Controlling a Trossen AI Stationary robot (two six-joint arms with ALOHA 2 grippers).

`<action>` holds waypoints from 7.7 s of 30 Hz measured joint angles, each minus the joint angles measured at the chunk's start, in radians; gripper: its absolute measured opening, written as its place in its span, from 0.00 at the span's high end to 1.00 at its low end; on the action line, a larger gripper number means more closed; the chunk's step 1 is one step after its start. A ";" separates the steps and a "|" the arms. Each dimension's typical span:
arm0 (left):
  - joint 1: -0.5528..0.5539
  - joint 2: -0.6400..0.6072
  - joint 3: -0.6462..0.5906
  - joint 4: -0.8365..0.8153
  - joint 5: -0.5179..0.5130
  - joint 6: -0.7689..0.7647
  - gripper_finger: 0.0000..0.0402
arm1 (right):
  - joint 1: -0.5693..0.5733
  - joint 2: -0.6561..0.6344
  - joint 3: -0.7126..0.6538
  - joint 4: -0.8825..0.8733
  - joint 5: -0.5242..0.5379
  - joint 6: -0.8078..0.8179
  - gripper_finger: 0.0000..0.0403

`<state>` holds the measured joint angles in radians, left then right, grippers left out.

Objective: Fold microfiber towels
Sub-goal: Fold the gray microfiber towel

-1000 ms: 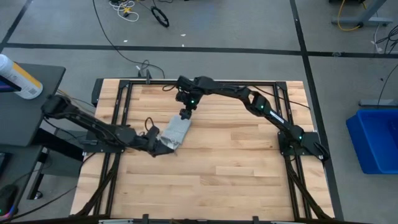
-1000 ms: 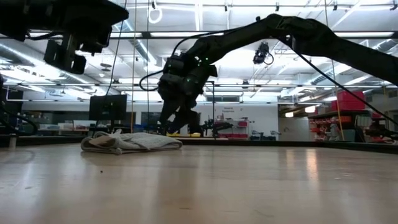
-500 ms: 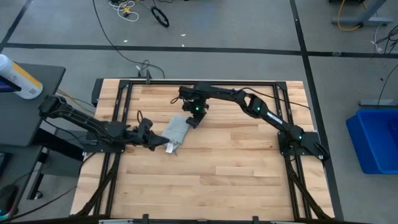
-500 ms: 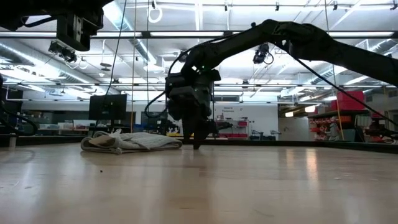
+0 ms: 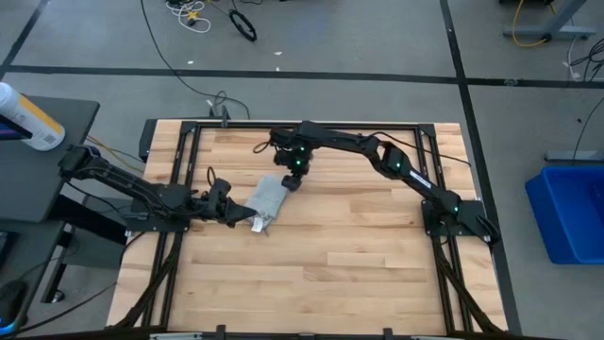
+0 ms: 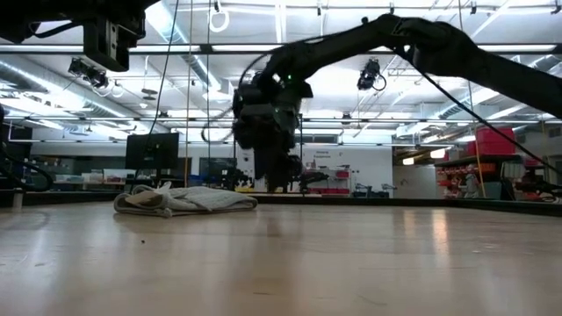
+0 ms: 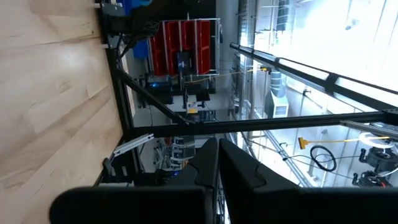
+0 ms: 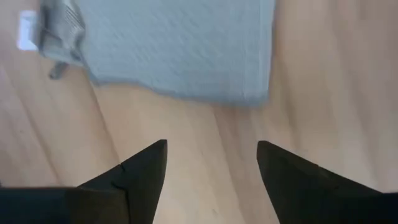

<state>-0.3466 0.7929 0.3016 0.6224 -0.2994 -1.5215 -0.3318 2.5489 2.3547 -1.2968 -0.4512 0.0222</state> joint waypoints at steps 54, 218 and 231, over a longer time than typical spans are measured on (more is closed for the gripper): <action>0.000 0.001 0.000 0.011 0.035 -0.011 0.96 | -0.005 0.006 0.000 0.228 0.004 0.079 0.35; 0.455 0.569 -0.009 -0.376 0.290 -0.065 1.00 | 0.129 -0.045 0.000 0.323 -0.016 0.008 0.37; 0.396 0.328 -0.012 -0.454 0.182 -0.095 1.00 | 0.146 -0.045 0.002 0.460 -0.170 0.009 0.50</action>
<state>0.0495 1.1205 0.2897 0.1684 -0.1176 -1.6165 -0.1856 2.5038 2.3562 -0.8367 -0.6207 0.0308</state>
